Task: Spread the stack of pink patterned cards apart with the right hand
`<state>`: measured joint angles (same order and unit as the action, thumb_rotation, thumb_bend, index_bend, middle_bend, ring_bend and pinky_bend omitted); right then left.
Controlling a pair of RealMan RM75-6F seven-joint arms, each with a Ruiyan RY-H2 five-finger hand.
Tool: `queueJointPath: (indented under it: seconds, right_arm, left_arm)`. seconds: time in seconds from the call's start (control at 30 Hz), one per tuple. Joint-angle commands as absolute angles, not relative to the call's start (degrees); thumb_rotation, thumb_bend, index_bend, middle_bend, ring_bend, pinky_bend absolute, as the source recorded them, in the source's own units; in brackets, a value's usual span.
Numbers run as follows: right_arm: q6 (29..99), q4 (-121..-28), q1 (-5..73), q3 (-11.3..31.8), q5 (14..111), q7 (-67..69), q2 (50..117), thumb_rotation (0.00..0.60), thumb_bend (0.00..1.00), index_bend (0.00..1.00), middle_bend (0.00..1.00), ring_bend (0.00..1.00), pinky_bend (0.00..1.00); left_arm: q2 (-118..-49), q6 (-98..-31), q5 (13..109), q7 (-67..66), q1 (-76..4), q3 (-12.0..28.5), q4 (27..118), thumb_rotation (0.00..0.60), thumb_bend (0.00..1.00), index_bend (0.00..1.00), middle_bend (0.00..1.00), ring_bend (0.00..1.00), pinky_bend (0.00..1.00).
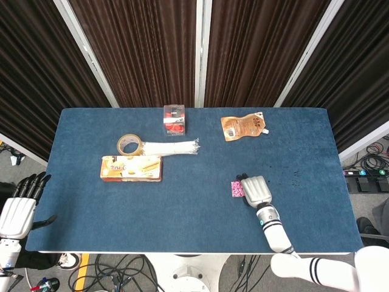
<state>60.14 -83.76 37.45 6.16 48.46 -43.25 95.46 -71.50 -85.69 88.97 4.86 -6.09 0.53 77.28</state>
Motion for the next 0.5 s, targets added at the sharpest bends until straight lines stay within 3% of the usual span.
queueJointPath:
  seconds: [0.03, 0.5]
  right_arm:
    - [60.2, -83.7, 37.5, 6.1, 48.5, -43.2, 95.6, 0.6, 0.24, 0.27, 0.27, 0.71, 0.88]
    - [61.1, -83.1, 37.5, 5.6, 48.7, -43.3, 96.1, 0.6, 0.28, 0.3, 0.3, 0.71, 0.88]
  left_arm:
    - [-71.5, -85.7, 88.9, 5.0, -6.1, 0.6, 77.2, 0.6, 0.0, 0.06, 0.03, 0.0, 0.1]
    - [-71.5, -85.5, 88.9, 4.9, -6.1, 0.5, 77.2, 0.6, 0.0, 0.06, 0.03, 0.0, 0.1]
